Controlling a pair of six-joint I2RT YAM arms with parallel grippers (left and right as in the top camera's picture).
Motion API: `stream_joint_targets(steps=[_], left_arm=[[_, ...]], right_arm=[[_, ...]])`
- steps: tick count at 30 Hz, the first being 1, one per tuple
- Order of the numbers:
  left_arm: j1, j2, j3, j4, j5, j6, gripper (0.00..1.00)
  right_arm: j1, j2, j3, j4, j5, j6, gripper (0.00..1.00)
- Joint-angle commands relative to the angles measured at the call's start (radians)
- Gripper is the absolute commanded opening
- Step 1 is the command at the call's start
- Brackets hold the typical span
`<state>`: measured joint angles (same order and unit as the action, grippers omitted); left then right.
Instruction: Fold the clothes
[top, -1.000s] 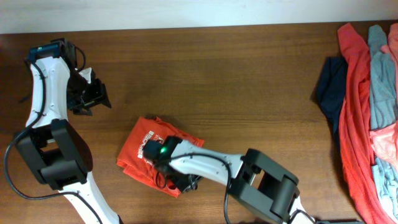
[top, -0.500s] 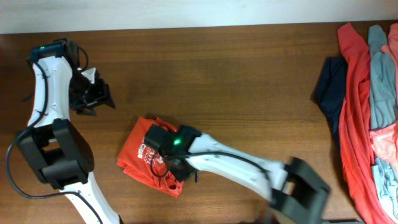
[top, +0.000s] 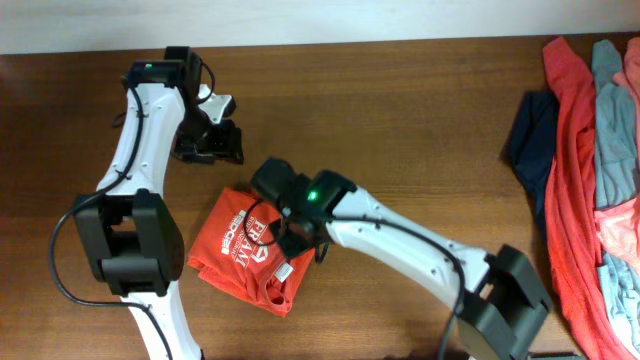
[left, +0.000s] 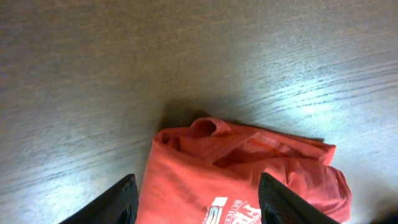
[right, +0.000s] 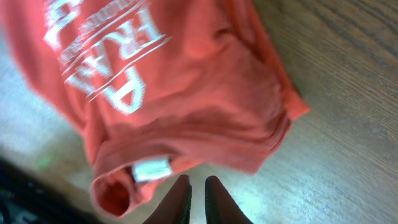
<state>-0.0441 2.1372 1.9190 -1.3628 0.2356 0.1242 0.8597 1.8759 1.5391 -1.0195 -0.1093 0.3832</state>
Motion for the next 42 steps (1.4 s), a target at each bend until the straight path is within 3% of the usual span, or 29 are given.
stream_joint_targets(steps=[1, 14, 16, 24, 34, 42], left_arm=[[-0.009, -0.005, -0.059, 0.027, -0.007, 0.028, 0.62], [-0.025, -0.005, -0.290, 0.102, -0.008, 0.027, 0.61], [-0.025, -0.005, -0.335, 0.101, -0.008, 0.023, 0.57], [-0.025, -0.005, -0.492, 0.115, -0.175, -0.146, 0.45], [-0.024, -0.006, -0.523, 0.099, -0.177, -0.295, 0.44], [-0.025, -0.053, -0.513, 0.131, -0.103, -0.295, 0.46]], right_arm=[[-0.024, 0.043, 0.002, 0.021, -0.099, -0.031, 0.14], [-0.030, 0.248, 0.002, 0.044, -0.149, -0.035, 0.14], [-0.037, 0.276, 0.002, 0.035, -0.126, -0.035, 0.13], [-0.091, 0.287, 0.002, 0.029, 0.117, -0.120, 0.18], [-0.232, 0.287, 0.007, 0.099, 0.155, -0.298, 0.25], [-0.269, 0.245, 0.156, -0.076, 0.148, -0.320, 0.29]])
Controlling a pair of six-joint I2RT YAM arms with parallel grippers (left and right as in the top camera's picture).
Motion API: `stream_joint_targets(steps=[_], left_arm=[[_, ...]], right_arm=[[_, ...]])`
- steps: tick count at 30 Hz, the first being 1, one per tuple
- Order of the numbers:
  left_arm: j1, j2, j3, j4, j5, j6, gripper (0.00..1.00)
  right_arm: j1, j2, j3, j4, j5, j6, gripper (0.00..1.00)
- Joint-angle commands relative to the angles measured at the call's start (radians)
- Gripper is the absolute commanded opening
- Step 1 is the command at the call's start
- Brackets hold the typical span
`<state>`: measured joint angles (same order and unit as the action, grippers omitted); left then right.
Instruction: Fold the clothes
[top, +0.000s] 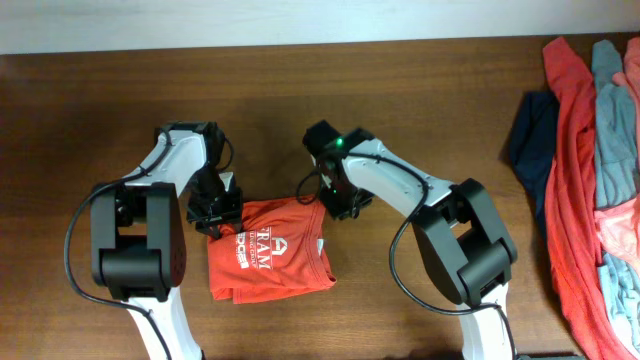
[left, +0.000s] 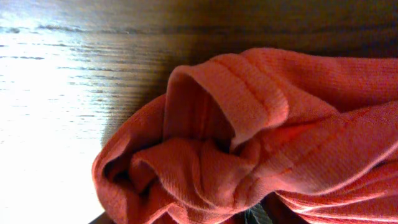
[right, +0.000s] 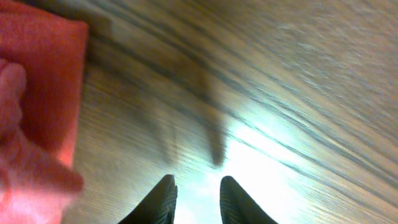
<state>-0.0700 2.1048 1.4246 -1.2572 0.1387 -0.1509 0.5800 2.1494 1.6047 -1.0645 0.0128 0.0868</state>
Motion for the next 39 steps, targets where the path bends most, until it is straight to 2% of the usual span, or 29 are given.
stream_joint_targets(steps=[1, 6, 9, 11, 14, 16, 19, 29, 34, 39], left_arm=[[0.001, -0.037, -0.011, 0.027, -0.006, -0.020, 0.48], [0.001, -0.141, 0.039, 0.050, -0.008, -0.016, 0.57], [0.001, -0.204, 0.052, 0.143, -0.007, -0.015, 0.77], [0.001, -0.208, 0.052, 0.201, -0.002, 0.008, 0.75], [-0.002, -0.191, 0.051, 0.262, 0.020, 0.110, 0.71], [-0.002, -0.173, 0.051, 0.295, 0.050, 0.220, 0.71], [-0.002, -0.148, 0.051, 0.335, 0.054, 0.281, 0.71], [-0.009, -0.038, 0.050, 0.315, 0.113, 0.307, 0.65], [-0.023, -0.022, 0.050, 0.245, 0.112, 0.306, 0.61], [-0.024, -0.022, 0.048, 0.134, 0.104, 0.306, 0.52]], right_arm=[[0.010, -0.044, 0.118, -0.053, 0.025, -0.023, 0.29], [0.015, -0.145, 0.222, -0.143, -0.069, -0.024, 0.29], [0.043, -0.219, 0.223, -0.179, -0.088, -0.025, 0.29], [0.065, -0.232, 0.223, -0.196, -0.088, -0.025, 0.30], [0.105, -0.234, 0.219, -0.228, -0.112, -0.023, 0.30], [0.145, -0.234, 0.190, -0.230, -0.187, -0.012, 0.29], [0.199, -0.234, 0.137, -0.230, -0.217, 0.040, 0.29], [0.371, -0.234, -0.166, -0.050, -0.249, 0.155, 0.29], [0.381, -0.231, -0.315, 0.057, -0.256, 0.162, 0.29], [0.337, -0.230, -0.405, 0.167, -0.218, 0.161, 0.30]])
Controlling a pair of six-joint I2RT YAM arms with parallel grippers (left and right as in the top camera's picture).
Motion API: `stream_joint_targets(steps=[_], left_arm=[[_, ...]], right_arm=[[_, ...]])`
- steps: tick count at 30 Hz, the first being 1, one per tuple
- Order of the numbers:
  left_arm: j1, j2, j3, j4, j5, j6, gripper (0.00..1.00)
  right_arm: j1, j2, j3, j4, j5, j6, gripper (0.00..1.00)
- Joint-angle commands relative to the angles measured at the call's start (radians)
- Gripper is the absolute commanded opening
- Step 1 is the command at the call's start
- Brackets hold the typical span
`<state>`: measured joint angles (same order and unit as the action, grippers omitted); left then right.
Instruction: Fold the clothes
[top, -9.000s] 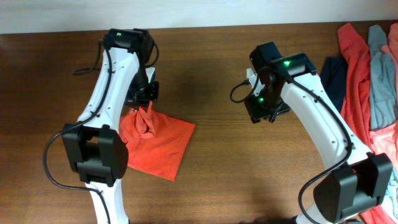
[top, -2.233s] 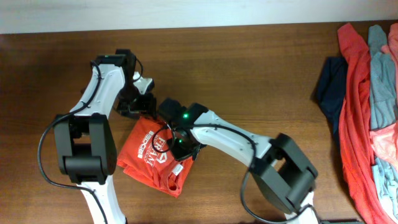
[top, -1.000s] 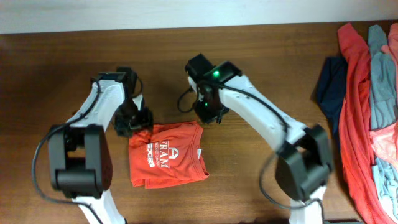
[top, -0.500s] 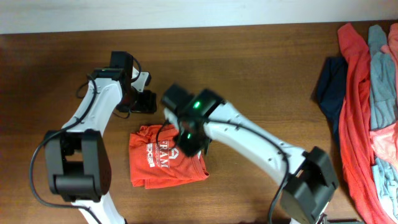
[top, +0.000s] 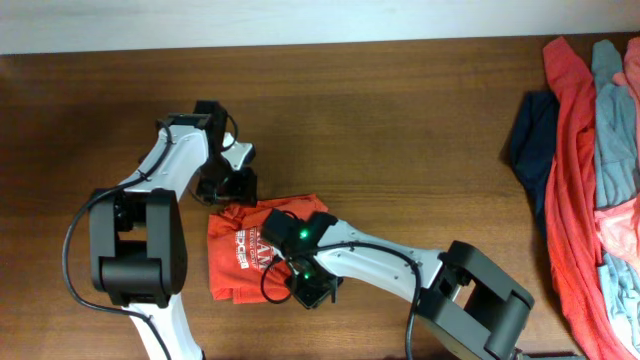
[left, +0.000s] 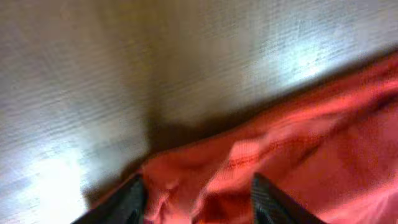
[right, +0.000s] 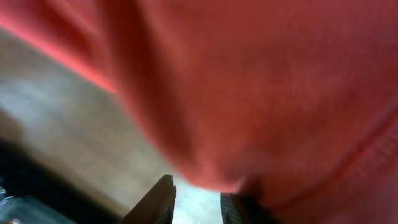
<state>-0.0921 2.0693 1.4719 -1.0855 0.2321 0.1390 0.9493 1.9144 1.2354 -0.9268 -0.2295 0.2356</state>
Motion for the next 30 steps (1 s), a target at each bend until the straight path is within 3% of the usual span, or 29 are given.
stream_joint_targets(steps=[1, 4, 7, 14, 20, 30], left_arm=[[-0.002, 0.014, -0.003, -0.057, 0.011, 0.016, 0.50], [-0.002, 0.014, -0.026, -0.090, 0.007, 0.016, 0.48], [-0.002, 0.014, -0.072, -0.094, -0.006, 0.011, 0.33], [0.008, 0.014, -0.152, -0.096, -0.018, -0.048, 0.20], [-0.005, 0.014, -0.155, -0.082, 0.135, -0.048, 0.20], [-0.001, -0.023, -0.154, -0.082, 0.168, -0.028, 0.22]], right_arm=[[-0.045, 0.005, -0.038, 0.035, 0.035, 0.012, 0.31], [-0.099, 0.005, -0.037, 0.055, 0.066, 0.005, 0.34], [-0.163, 0.005, -0.037, 0.082, 0.068, -0.010, 0.34], [-0.288, 0.005, -0.036, 0.169, 0.066, -0.128, 0.34], [-0.316, 0.005, -0.006, 0.199, 0.041, -0.178, 0.38], [-0.317, -0.005, 0.184, -0.046, -0.108, -0.180, 0.47]])
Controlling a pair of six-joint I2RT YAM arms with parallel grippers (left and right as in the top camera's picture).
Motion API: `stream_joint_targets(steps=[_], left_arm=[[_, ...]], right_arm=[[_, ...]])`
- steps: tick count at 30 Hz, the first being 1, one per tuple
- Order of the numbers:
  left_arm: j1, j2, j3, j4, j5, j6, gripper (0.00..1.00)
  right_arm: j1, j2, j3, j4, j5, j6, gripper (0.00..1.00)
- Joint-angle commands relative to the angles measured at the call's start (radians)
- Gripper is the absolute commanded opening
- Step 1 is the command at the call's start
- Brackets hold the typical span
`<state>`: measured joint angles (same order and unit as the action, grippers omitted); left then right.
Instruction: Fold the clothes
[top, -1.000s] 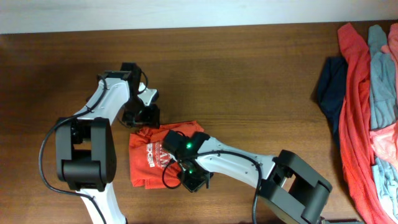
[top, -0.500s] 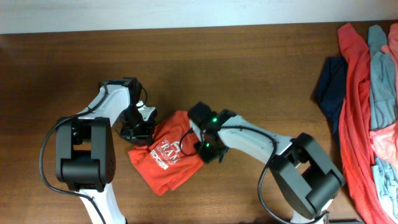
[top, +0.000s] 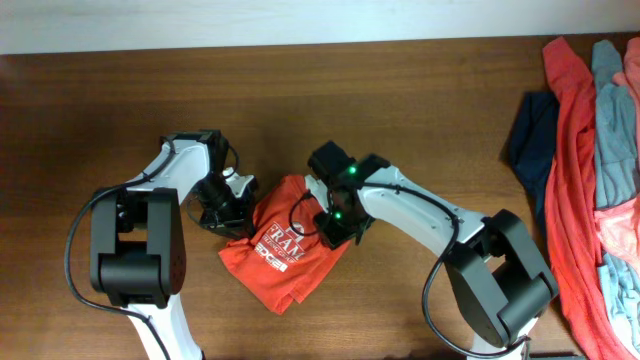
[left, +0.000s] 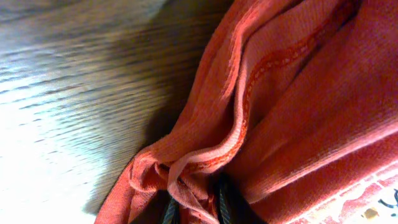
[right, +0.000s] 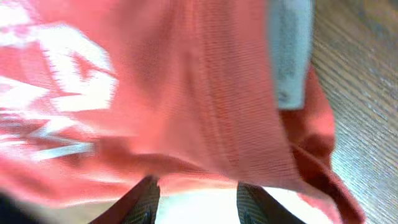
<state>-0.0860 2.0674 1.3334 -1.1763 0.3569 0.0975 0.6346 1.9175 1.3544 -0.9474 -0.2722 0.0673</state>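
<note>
A folded orange-red shirt (top: 285, 248) with white lettering lies tilted on the brown table (top: 430, 100). My left gripper (top: 222, 205) is at the shirt's left edge. In the left wrist view its fingertips (left: 194, 202) are pinched together on a bunched fold of the shirt (left: 298, 93). My right gripper (top: 337, 226) sits at the shirt's right edge. In the right wrist view it (right: 198, 200) stands open, fingers wide apart, with the shirt (right: 186, 93) and its white label (right: 291, 50) just beyond them.
A pile of unfolded clothes (top: 595, 170), coral, grey-blue and pink, hangs over the table's right edge, with a navy garment (top: 530, 135) beside it. Both arms' bases stand at the near edge.
The left gripper, open at the shirt's back-left edge, is now shut on its left edge. The right gripper moved from the shirt's near edge to its right edge and opened. The shirt now lies tilted and farther right.
First the shirt lay tilted, left gripper open behind it, right gripper shut over it. Then it lay square, with a gripper at each back corner. Later the right gripper was at its near edge. Now the left pinches the left edge and the shirt is tilted again.
</note>
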Motion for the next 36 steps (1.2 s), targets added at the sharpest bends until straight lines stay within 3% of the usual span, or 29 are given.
stream_joint_targets(steps=[1, 5, 7, 10, 16, 21, 28, 36], left_arm=[[-0.005, -0.032, -0.016, 0.013, 0.043, 0.013, 0.25], [0.013, -0.092, -0.014, 0.053, 0.043, 0.013, 0.39], [0.020, -0.126, -0.013, 0.079, 0.043, 0.014, 0.55], [0.019, -0.157, -0.013, 0.105, 0.045, 0.045, 0.63], [-0.003, -0.164, -0.013, 0.117, 0.077, 0.140, 0.64], [-0.021, -0.164, -0.014, 0.171, 0.077, 0.144, 0.68], [-0.024, -0.164, -0.014, 0.214, 0.055, 0.143, 0.70], [-0.023, -0.164, -0.014, 0.217, -0.058, 0.040, 0.67]], right_arm=[[-0.002, -0.009, 0.081, -0.041, -0.064, -0.012, 0.47], [-0.002, -0.010, 0.119, -0.110, -0.058, -0.007, 0.46], [-0.002, -0.010, 0.122, -0.154, -0.056, 0.019, 0.43], [0.000, -0.010, 0.121, -0.188, -0.047, 0.068, 0.40], [0.006, -0.010, 0.095, -0.195, -0.001, 0.139, 0.41], [0.006, -0.009, 0.006, -0.190, 0.060, 0.186, 0.41], [0.006, -0.009, -0.180, -0.047, 0.051, 0.185, 0.42], [0.006, 0.003, -0.212, 0.197, 0.052, 0.143, 0.50]])
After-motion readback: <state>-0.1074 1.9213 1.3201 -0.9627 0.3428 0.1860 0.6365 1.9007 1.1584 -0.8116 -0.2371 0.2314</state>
